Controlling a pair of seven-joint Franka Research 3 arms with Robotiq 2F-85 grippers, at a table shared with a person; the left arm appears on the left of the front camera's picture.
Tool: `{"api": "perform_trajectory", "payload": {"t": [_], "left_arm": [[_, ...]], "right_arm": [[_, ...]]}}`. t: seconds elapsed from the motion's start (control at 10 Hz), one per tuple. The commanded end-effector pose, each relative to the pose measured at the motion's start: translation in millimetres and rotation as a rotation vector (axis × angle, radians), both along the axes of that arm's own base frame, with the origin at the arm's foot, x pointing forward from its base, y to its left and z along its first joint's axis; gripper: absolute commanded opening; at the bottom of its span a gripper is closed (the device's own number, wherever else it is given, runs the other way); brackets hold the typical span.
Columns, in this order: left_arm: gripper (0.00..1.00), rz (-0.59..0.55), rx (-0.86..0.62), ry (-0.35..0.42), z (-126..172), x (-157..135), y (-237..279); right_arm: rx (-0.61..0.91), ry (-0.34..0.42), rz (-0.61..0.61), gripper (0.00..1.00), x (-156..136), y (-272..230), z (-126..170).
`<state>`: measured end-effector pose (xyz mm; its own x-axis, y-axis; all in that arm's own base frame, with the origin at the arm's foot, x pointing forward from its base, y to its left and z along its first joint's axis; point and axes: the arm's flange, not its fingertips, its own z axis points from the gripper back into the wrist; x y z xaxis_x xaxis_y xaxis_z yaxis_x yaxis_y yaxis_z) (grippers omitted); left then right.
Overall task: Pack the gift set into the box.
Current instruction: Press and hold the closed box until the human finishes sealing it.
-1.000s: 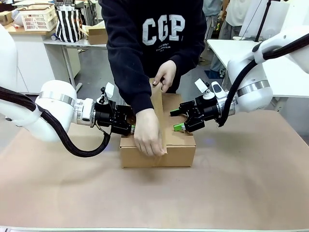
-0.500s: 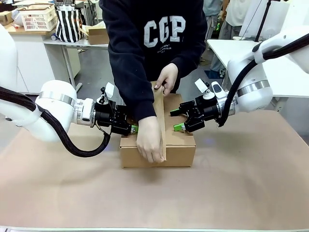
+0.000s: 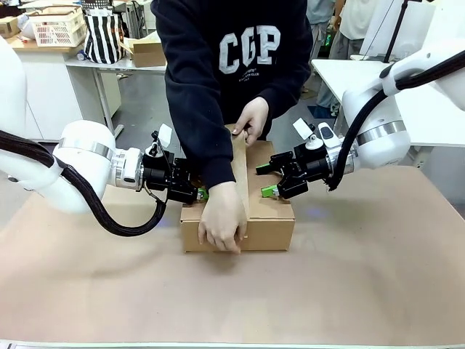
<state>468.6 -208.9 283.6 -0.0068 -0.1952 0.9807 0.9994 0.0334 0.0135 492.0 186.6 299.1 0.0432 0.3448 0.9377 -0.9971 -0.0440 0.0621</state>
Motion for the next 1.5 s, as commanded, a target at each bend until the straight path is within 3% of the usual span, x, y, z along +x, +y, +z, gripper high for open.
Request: {"api": "perform_trajectory", "payload": {"t": [0.0,1.4], "left_arm": [[1.0,0.004,-0.003,-0.005,-5.7,-0.5,1.0],[1.0,0.004,-0.003,-0.005,-5.7,-0.5,1.0]], "right_arm": [[-0.006,0.001,-0.003,1.0,-0.5,0.1,-2.7],[-0.006,0.001,-0.003,1.0,-0.5,0.1,-2.7]]}}
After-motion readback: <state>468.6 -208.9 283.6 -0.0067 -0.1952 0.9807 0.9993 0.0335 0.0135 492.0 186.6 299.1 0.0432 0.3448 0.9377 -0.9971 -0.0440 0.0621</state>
